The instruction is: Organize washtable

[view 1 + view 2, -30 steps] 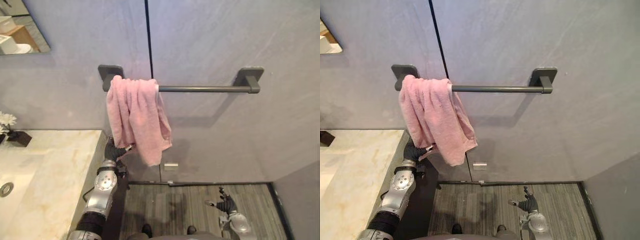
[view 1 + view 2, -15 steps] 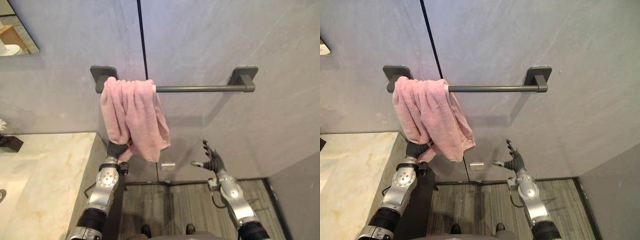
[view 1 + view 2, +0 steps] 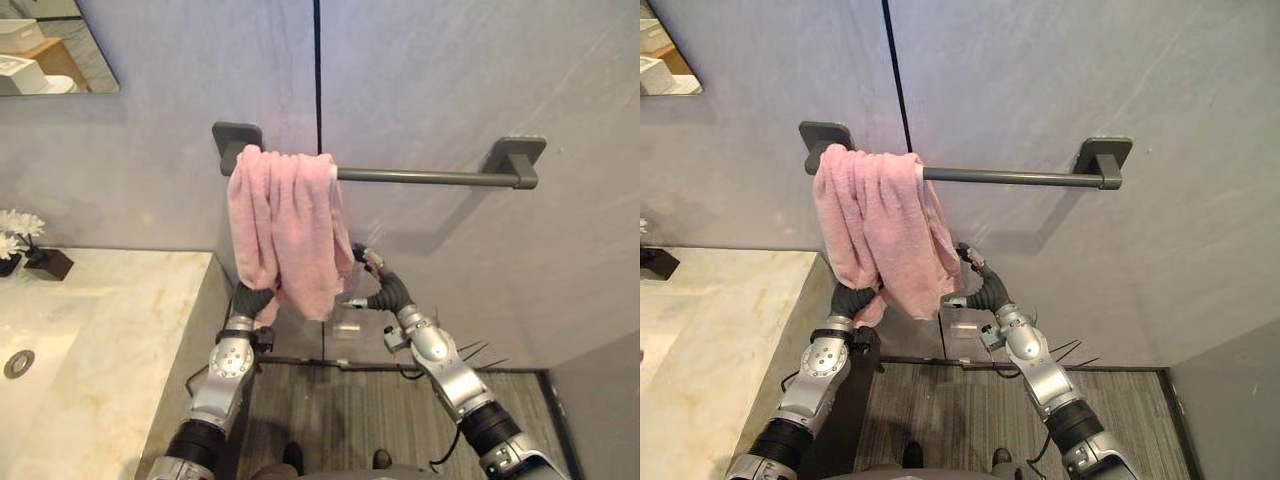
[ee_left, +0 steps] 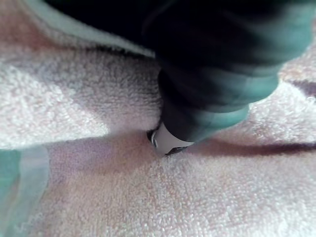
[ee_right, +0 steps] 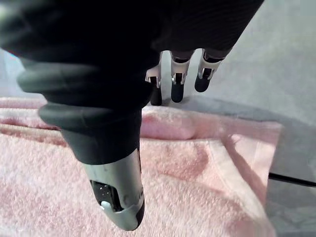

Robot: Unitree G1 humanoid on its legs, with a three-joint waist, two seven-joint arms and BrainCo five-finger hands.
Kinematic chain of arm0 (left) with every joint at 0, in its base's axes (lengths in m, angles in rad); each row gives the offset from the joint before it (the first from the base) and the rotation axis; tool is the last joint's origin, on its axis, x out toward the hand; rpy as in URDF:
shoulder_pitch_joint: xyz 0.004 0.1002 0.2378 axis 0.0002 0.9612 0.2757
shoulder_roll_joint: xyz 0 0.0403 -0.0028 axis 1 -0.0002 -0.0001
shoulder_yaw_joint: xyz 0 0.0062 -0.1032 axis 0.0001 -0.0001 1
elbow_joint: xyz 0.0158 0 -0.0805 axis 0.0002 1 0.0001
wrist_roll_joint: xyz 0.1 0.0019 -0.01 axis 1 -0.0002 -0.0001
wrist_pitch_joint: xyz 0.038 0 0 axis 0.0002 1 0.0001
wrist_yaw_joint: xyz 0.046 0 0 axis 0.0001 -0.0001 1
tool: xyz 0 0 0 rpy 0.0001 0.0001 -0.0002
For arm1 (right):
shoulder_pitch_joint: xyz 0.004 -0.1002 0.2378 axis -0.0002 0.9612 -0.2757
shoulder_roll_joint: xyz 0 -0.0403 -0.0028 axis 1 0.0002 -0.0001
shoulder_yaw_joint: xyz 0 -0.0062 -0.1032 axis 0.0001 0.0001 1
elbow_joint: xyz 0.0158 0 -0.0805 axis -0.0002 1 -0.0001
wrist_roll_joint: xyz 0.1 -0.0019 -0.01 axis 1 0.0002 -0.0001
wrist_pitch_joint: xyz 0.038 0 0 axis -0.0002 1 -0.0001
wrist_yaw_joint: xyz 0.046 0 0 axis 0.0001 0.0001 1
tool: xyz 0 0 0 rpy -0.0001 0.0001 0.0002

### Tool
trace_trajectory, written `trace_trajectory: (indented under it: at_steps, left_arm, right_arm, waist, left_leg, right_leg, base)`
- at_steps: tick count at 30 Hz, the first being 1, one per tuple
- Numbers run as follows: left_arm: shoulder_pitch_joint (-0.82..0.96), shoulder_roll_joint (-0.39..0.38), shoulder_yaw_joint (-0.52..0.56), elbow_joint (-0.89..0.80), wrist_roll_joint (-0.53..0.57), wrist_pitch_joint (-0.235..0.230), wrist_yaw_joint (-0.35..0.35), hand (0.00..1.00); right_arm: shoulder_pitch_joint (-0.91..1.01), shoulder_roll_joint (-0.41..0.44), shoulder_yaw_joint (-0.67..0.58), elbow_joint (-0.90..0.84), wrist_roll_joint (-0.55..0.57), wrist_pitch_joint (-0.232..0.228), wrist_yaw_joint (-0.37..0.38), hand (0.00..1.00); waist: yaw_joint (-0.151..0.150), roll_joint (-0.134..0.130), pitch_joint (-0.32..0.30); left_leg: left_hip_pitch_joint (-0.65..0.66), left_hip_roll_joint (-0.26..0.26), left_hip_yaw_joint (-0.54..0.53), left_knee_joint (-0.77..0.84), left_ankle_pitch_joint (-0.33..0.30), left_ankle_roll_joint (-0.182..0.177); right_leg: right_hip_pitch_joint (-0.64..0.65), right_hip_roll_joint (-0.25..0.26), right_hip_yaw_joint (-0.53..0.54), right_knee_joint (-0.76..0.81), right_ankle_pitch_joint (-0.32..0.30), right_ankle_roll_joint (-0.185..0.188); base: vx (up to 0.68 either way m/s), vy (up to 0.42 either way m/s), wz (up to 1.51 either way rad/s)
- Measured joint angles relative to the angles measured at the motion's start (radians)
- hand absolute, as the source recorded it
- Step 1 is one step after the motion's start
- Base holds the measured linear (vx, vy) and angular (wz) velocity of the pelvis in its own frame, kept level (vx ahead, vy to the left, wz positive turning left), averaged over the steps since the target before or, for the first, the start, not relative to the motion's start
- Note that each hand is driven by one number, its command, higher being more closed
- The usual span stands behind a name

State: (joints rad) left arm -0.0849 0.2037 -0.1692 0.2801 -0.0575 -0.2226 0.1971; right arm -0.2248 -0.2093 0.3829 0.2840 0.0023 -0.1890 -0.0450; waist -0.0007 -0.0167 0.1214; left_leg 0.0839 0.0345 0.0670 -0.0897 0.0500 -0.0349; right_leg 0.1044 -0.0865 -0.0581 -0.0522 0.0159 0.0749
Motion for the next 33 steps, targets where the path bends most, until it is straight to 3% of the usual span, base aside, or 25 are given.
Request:
trace_trajectory:
  at_steps: [1,3,13,28,33]
  left_arm:
    - [0.000,-0.005,-0.002,0.000,-0.001,0.000,0.000,1.00]
    - [0.000,-0.006,-0.022,0.000,-0.003,-0.002,0.001,1.00]
    - [0.000,-0.011,-0.025,0.000,-0.011,-0.009,0.000,1.00]
    - [0.005,-0.019,-0.024,-0.033,-0.008,-0.015,-0.046,1.00]
    - [0.010,-0.044,-0.027,-0.063,-0.008,-0.017,-0.068,1.00]
  right_arm:
    - [-0.014,0.008,0.009,0.021,0.000,0.001,0.000,1.00]
    - [-0.035,0.029,0.026,0.071,0.002,0.002,-0.002,1.00]
    - [-0.067,0.064,0.057,0.133,0.027,0.004,-0.014,1.00]
    - [-0.033,0.077,-0.090,0.126,0.026,0.002,0.008,1.00]
    - [0.006,0.087,-0.143,0.082,0.026,0.000,0.012,1.00]
  waist:
    - [0.004,0.000,0.000]
    - [0.016,0.000,0.000]
    - [0.017,-0.007,-0.009]
    - [0.012,-0.007,-0.008]
    - [-0.009,-0.005,-0.007]
  left_leg:
    - [-0.002,0.000,-0.003,-0.002,0.003,-0.001]
    - [-0.004,0.000,-0.015,-0.003,0.009,-0.001]
    - [-0.020,-0.002,-0.047,-0.005,0.023,-0.004]
    - [-0.019,-0.003,-0.038,-0.007,0.025,-0.005]
    - [-0.016,-0.001,-0.030,-0.006,0.025,-0.006]
  right_leg:
    - [-0.002,0.000,-0.003,0.001,0.000,0.000]
    - [-0.002,0.001,-0.014,0.008,-0.002,-0.001]
    - [-0.006,-0.001,-0.045,0.017,-0.006,-0.002]
    - [-0.005,0.002,-0.048,-0.003,-0.002,-0.002]
    - [-0.004,0.004,-0.034,-0.002,-0.001,-0.002]
  base:
    - [-0.05,-0.028,0.13]
    - [-0.05,-0.029,0.15]
    - [-0.05,-0.016,0.11]
    - [-0.01,-0.010,-0.01]
    - [-0.02,-0.010,-0.05]
